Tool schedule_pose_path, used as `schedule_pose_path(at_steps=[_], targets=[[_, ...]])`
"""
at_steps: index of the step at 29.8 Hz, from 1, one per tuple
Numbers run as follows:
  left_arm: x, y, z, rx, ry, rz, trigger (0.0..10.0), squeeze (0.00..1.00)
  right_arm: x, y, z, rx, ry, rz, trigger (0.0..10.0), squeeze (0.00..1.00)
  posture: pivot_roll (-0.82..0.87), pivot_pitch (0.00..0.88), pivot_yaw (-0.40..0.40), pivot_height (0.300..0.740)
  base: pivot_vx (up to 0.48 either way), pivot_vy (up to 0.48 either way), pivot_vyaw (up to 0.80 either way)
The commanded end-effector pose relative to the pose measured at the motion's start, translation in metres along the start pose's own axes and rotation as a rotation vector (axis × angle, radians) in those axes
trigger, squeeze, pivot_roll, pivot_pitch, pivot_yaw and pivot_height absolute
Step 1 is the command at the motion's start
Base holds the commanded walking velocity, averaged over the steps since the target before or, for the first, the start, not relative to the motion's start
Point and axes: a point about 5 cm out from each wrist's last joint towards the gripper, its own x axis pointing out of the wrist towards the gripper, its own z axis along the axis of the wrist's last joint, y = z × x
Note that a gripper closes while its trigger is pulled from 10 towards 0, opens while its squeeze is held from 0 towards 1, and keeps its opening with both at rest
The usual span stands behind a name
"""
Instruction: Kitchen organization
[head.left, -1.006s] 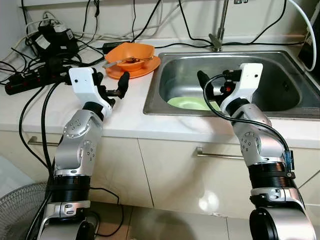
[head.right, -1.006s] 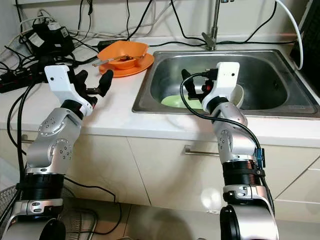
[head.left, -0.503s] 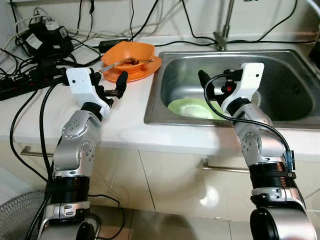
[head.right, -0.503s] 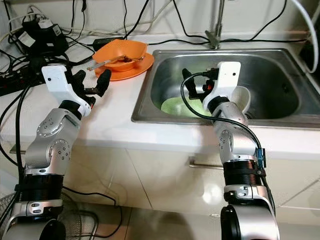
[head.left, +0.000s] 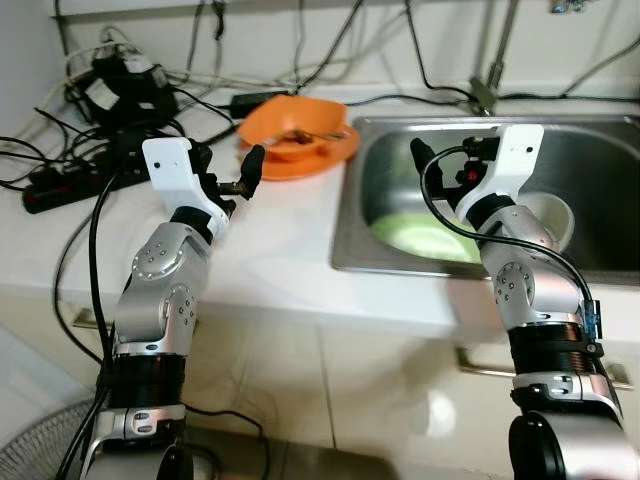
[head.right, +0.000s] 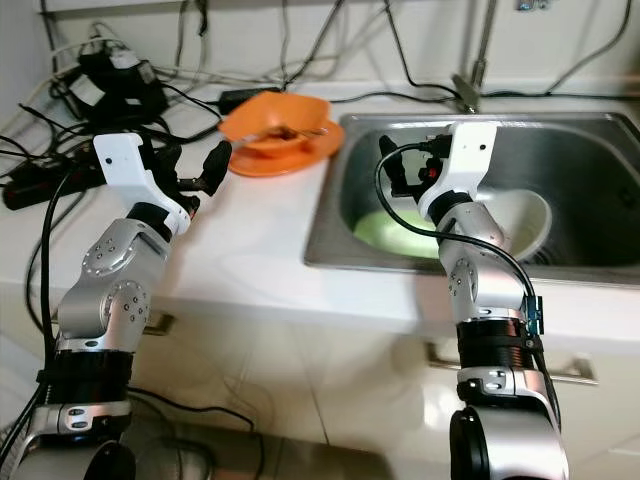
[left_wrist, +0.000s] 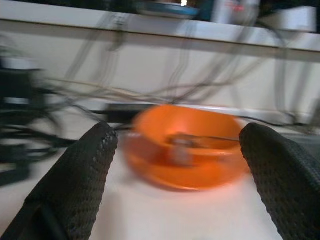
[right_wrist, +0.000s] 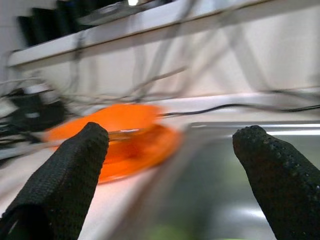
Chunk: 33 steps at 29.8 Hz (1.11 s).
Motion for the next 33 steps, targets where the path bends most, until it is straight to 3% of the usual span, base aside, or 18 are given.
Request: schedule_pose_path(at_steps=[1,12,20,33], targets=[[0.0006,0.002,0.0046,0.001,-0.017,0.008,10.0,0.0,0.0016,0.004,-0.0001,-0.01,0.004,0.015,10.0,0.0,-0.05,0.0,0.109,0.74,0.0,0.0,0.0],[-0.0008,-0.0021,0.0024,0.02,-0.009,-0.01,10.0,0.0,0.0018,0.003,-0.0011,-0.004,0.008,0.009,10.0,0.0,-0.05,0.0,0.106,0.74,0.0,0.0,0.0],[-0.0009,-0.0009,0.002,0.011,-0.008,-0.003,10.0,0.0,0.0024,0.0037,-0.0007,-0.015,0.007,0.013,10.0,0.0,-0.05,0.0,0.107,0.74,0.0,-0.428,0.0],[-0.0001,0.0006,0.0016,-0.018,-0.009,0.005,10.0,0.0,0.0034,0.0047,0.0001,-0.018,0.006,0.016,10.0,0.0,-0.05,0.0,0.104,0.74,0.0,0.0,0.0]])
